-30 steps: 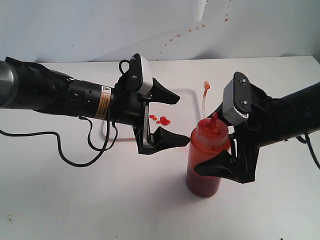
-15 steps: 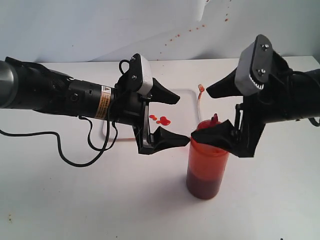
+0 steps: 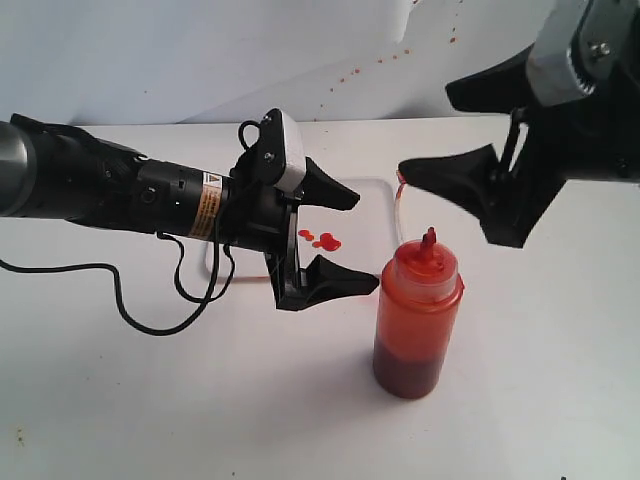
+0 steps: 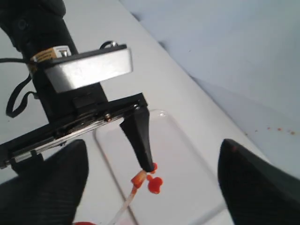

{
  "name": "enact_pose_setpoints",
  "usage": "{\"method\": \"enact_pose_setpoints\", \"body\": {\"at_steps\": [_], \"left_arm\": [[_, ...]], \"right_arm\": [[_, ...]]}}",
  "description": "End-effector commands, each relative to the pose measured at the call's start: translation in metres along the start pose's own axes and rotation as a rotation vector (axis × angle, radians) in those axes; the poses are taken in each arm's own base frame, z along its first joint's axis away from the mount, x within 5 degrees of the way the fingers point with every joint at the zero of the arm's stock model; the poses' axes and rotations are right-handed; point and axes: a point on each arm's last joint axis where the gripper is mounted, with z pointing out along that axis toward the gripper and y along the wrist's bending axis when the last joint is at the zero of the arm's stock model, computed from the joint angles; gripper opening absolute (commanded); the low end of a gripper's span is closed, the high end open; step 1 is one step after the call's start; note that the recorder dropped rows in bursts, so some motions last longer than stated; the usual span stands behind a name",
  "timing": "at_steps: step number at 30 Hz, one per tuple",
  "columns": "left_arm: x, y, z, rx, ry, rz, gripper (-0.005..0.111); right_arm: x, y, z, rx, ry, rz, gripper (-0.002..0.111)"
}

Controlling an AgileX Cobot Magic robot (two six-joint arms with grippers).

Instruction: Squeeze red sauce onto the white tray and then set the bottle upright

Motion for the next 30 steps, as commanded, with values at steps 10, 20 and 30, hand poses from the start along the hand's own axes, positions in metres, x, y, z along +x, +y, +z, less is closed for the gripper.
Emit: {"method": "enact_pose_setpoints", "body": {"at_steps": [10, 20, 30], "left_arm": [[0.003, 0.006, -0.017, -0.005, 0.048, 0.046, 0.097], [-0.010, 0.021, -0.090, 0.066, -0.188, -0.103, 0.097], [-0.014, 0.026, -0.102, 0.029, -0.220, -0.266, 0.097]], "right_arm": [[-0.040, 0.014, -0.065, 0.220, -0.047, -0.183, 0.000], [-0.042, 0.014, -0.080, 0.315, -0.040, -0.022, 0.000], [-0.040, 0.014, -0.080, 0.314, -0.037, 0.072, 0.000]]}}
